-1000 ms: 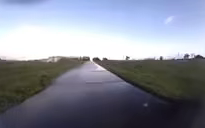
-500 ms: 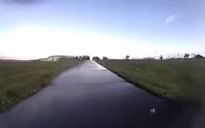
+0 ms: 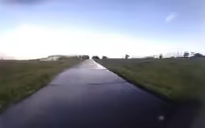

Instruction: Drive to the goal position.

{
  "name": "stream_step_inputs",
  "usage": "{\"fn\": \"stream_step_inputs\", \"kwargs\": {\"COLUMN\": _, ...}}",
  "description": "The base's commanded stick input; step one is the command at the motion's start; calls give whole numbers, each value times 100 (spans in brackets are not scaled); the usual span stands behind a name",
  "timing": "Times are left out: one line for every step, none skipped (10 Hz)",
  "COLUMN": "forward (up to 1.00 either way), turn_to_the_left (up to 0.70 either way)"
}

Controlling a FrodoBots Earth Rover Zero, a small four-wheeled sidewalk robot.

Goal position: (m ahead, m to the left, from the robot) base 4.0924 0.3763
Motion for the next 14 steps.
{"fn": "stream_step_inputs", "kwargs": {"forward": 45, "turn_to_the_left": 0}}
{"fn": "stream_step_inputs", "kwargs": {"forward": 45, "turn_to_the_left": 0}}
{"fn": "stream_step_inputs", "kwargs": {"forward": 45, "turn_to_the_left": 0}}
{"fn": "stream_step_inputs", "kwargs": {"forward": 45, "turn_to_the_left": 0}}
{"fn": "stream_step_inputs", "kwargs": {"forward": 45, "turn_to_the_left": 0}}
{"fn": "stream_step_inputs", "kwargs": {"forward": 45, "turn_to_the_left": 0}}
{"fn": "stream_step_inputs", "kwargs": {"forward": 45, "turn_to_the_left": 0}}
{"fn": "stream_step_inputs", "kwargs": {"forward": 45, "turn_to_the_left": 0}}
{"fn": "stream_step_inputs", "kwargs": {"forward": 45, "turn_to_the_left": 0}}
{"fn": "stream_step_inputs", "kwargs": {"forward": 45, "turn_to_the_left": 0}}
{"fn": "stream_step_inputs", "kwargs": {"forward": 45, "turn_to_the_left": 0}}
{"fn": "stream_step_inputs", "kwargs": {"forward": 45, "turn_to_the_left": 0}}
{"fn": "stream_step_inputs", "kwargs": {"forward": 45, "turn_to_the_left": 0}}
{"fn": "stream_step_inputs", "kwargs": {"forward": 45, "turn_to_the_left": 0}}
